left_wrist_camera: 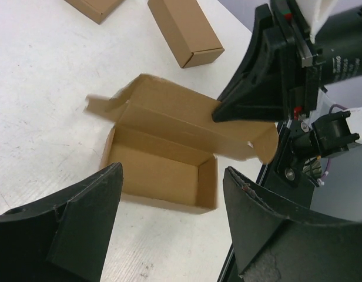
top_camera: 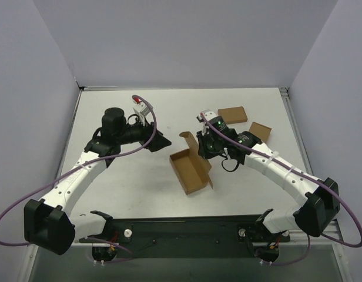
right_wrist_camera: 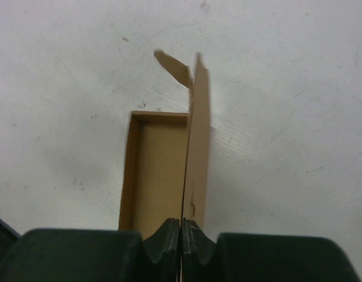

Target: Fold the paper box

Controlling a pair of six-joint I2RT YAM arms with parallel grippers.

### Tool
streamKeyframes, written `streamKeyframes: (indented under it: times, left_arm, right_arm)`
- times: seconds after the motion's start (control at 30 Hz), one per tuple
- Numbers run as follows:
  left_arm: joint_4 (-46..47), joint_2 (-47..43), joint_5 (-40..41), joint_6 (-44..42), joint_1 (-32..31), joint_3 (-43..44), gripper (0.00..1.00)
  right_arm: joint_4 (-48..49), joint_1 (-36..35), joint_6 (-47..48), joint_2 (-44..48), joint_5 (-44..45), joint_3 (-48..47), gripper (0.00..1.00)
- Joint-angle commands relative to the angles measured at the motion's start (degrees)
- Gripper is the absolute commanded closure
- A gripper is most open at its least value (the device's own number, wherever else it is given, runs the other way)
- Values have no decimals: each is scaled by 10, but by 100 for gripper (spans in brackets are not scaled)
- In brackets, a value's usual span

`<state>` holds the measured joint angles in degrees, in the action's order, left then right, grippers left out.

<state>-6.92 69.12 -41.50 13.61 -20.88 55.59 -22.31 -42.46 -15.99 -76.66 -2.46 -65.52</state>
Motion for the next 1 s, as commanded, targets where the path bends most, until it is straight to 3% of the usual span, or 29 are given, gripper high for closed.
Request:
streamKeyframes:
  times: [0.0,0.17,0.23,0.4,0.63,0.97]
  left_arm:
    - [-19,-2,-44,-45,2,18,21]
    - [-38,-59,-62,-89,2,-3,18]
    - [-37,-77,-65,-105,3,-11,11]
    - [-78,-77,-35,-133,6,-6,8]
    - [-79,-89,15,-141,48,-10,7]
    - [-11,-83,-58,-108,61,-34,6]
  right_arm:
    - [-27,35,105,-14,-127,-30,100]
    - [-66,68,219,0,-326,-57,100]
    - [-79,90,236,-2,-361,-79,100]
    - [-126,116,278,-19,-459,-137,100]
    - [-143,153,292,-24,-546,-162,100]
    - [-165,163,308,-22,-578,-167,100]
